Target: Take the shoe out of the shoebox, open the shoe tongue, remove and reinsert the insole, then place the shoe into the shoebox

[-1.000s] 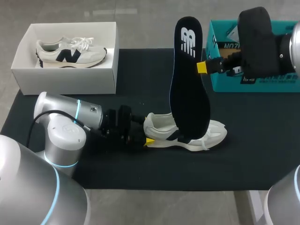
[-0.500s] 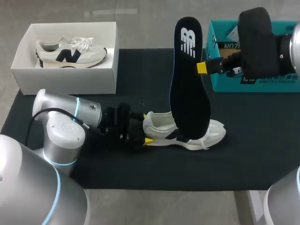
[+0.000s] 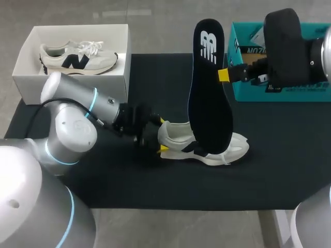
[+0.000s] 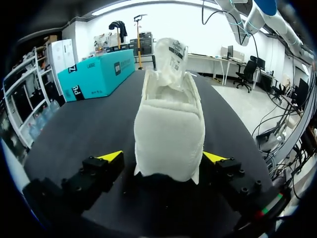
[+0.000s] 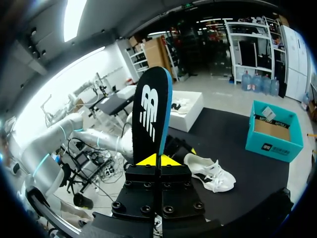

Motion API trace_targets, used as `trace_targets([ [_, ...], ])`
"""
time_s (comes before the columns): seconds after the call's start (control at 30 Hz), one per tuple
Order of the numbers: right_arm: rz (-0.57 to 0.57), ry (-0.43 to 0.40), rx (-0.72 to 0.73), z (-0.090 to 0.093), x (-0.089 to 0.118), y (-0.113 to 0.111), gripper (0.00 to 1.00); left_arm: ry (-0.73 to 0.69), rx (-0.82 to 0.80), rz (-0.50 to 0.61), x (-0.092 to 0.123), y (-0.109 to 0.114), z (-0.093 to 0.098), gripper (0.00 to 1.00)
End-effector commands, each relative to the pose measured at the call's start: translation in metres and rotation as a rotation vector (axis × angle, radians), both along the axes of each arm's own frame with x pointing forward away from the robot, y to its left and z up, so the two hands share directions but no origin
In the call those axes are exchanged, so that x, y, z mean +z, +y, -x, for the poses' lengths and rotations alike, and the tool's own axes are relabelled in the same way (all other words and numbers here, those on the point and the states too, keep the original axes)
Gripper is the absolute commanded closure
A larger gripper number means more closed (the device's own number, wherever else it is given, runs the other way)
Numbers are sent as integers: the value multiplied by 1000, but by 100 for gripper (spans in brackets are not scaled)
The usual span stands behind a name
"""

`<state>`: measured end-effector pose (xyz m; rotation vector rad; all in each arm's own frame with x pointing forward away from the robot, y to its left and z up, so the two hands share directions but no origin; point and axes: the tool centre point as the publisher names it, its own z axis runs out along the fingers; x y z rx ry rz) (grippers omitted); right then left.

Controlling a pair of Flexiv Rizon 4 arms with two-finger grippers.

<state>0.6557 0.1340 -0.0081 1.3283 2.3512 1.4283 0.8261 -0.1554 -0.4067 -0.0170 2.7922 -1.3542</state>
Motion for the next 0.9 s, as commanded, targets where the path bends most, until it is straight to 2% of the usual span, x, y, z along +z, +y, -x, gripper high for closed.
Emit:
trace_targets([
  [0.03,-3,-11,-13,8,-4,5,100,6,1,-218,16,8,5,0],
  [0.27,-3,-11,-13,8,-4,5,100,71,-88,-355,25,7,13,0],
  [0.33,-3,-11,-13,8,-4,5,100,57,-84,-432,27,5,15,0],
  [0.8,-3,-11,-13,8,-4,5,100,49,-76,-437,29,7,15,0],
  [0.9,-3,-11,-13,8,-4,5,100,47,-83,-533,32,4,17,0],
])
